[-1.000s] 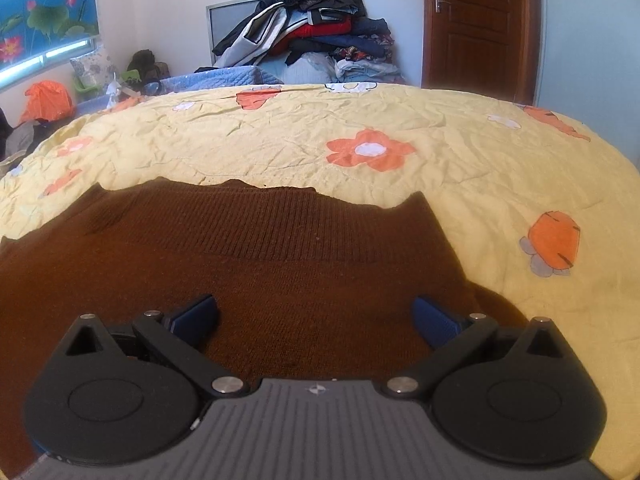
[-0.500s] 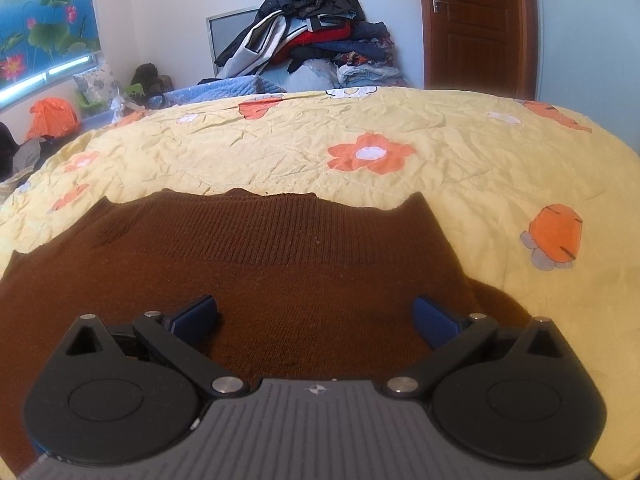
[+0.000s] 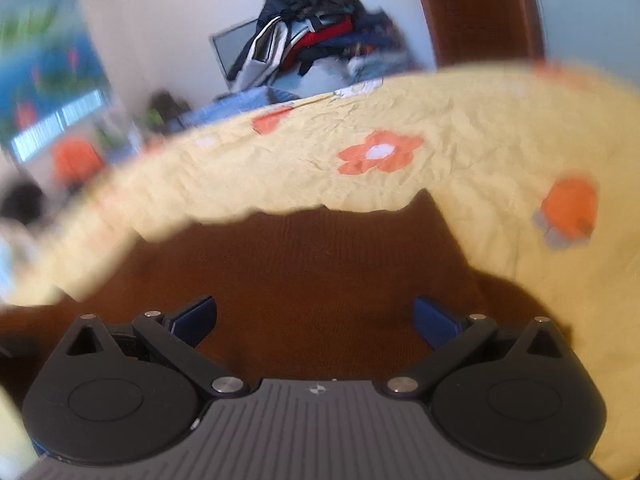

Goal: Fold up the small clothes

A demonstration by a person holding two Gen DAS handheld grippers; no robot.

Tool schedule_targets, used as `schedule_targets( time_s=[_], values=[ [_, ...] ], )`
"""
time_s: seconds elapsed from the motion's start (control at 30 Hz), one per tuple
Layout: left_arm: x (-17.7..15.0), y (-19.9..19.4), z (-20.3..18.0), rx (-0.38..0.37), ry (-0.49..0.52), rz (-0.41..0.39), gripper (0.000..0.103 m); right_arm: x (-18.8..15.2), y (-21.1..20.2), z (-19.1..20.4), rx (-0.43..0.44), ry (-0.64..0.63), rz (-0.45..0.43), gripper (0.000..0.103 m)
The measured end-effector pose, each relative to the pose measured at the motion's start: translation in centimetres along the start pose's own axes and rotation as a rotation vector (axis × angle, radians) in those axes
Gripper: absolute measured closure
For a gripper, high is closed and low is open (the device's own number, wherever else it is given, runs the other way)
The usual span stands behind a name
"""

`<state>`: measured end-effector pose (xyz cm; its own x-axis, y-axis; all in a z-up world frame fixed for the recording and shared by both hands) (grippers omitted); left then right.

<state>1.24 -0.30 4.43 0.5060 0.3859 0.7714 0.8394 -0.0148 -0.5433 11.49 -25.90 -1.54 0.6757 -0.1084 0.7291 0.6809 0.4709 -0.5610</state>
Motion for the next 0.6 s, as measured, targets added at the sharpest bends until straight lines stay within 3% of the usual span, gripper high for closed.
schedule_targets(
  time_s=[0.1,0.2,0.27,0.33,0.4,0.6],
  values=[
    [-2.4,0.1,-8.6,-0.135,0.376,-0.027,0.096,2.4,-1.2,-2.0,0.269,0.290,0.030,0.000],
    [-7.0,1.2,-12.9,-0.219,0.591,0.030,0.096,2.8,0.3,-2.5,0.453,0.426,0.191,0.000],
    [-9.0,2.0,-13.7,-0.242,0.655,0.066,0.096,2.6,1.2,-2.7,0.435,0.419,0.255,0.000],
    [-9.8,2.0,-13.7,-0.230,0.710,0.041,0.096,2.7,1.6,-2.2,0.439,0.375,0.283,0.000],
    [-9.7,2.0,-13.4,-0.231,0.726,0.033,0.096,2.6,2.3,-1.7,0.479,0.379,0.331,0.000],
    [-9.5,1.5,-13.3,-0.224,0.779,-0.026,0.096,3.7,4.4,-1.6,0.441,0.368,0.397,0.006]
  ],
)
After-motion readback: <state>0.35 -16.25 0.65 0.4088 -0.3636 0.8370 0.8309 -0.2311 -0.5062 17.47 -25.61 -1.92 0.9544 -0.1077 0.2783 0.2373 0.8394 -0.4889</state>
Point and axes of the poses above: each gripper's, at about its wrist camera, not at the fingertips, and y roughly the way its jaws point, z to its left, x to its top, the point moved 5 cm from there along y, roughly the way its jaws point, and after that the axes turned 4 degrees about -y, right-handed, at the moved point
